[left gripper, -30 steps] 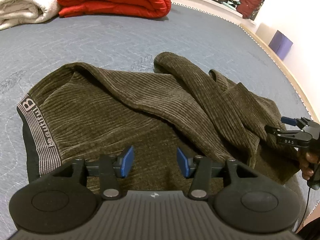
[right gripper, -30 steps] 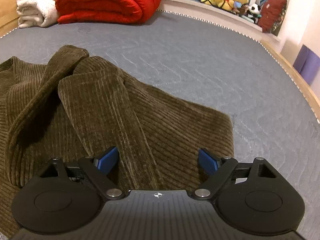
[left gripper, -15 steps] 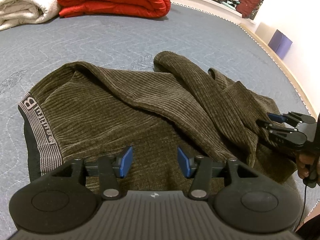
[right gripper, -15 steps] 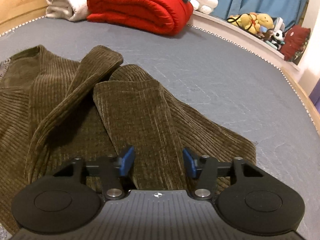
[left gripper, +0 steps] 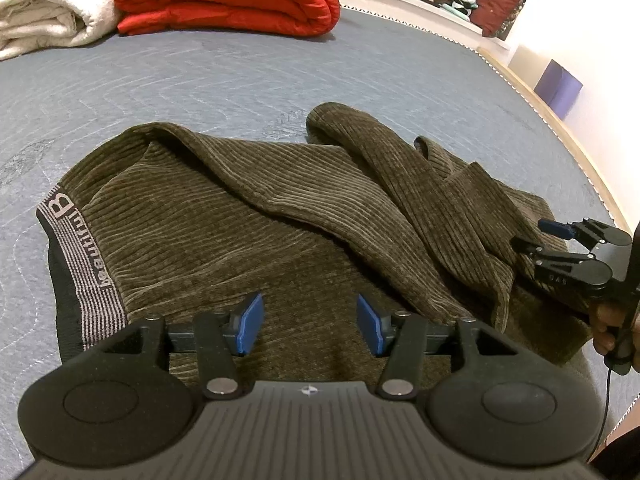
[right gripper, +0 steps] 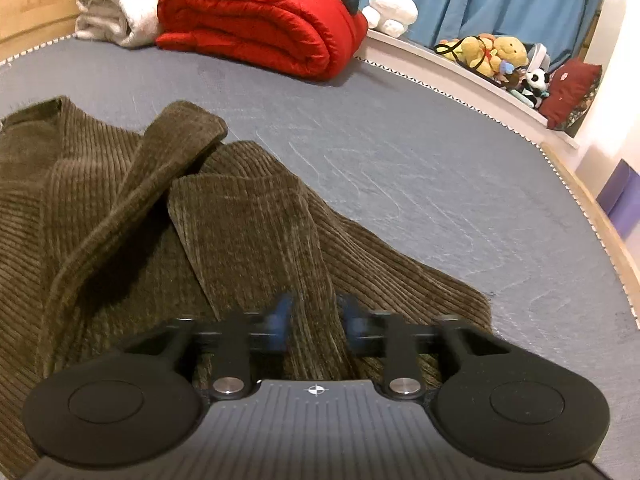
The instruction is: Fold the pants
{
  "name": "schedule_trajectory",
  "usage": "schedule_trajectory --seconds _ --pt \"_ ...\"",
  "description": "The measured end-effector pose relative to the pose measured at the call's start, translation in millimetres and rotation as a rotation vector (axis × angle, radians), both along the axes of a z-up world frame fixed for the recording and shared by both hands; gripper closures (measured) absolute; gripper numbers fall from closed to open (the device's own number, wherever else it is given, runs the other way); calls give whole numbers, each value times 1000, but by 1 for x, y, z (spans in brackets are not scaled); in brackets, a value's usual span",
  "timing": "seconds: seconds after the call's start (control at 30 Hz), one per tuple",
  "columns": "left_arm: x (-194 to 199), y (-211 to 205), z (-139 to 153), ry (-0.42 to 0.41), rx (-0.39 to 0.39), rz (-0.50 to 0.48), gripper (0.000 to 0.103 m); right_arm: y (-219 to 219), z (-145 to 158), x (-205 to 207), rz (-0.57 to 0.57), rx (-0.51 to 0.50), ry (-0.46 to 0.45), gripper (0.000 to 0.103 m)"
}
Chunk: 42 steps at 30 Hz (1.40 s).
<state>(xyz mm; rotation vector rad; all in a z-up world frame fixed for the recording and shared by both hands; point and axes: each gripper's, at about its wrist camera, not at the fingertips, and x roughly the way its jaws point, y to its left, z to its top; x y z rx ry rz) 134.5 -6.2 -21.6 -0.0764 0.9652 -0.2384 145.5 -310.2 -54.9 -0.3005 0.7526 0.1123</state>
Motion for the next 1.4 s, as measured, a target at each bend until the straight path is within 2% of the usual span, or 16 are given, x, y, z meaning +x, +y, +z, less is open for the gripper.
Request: schedule_trajectory --seconds 0.1,0.2,0.3,0.47,0.6,0.77,1.07,1.23,1.33,1.4 --pt "1 0 -1 2 4 4 44 4 -5 2 15 -6 23 43" --pt "2 0 -2 3 6 6 44 8 -7 2 36 -8 35 51" --pt "3 -1 -3 5 6 6 44 10 -5 1 50 -10 34 63" --pt "2 -2 -3 3 6 2 44 0 2 2 28 43 25 92" --pt "3 -1 -4 4 7 4 44 -6 9 -1 29 88 6 95" --pt "3 -4 -3 3 7 -4 44 -7 14 -15 57 87 -19 95" --pt "0 -18 -4 0 11 -32 44 -40 53 -54 25 198 -126 96" --pt "-4 -23 0 -11 6 -46 44 -87 77 -77 -130 310 -210 96" --pt "-5 -27 0 -11 6 -54 44 -129 89 -93 -297 398 -263 96" --pt "-5 -30 -2 -5 7 -53 44 -163 93 -110 -472 443 -306 96"
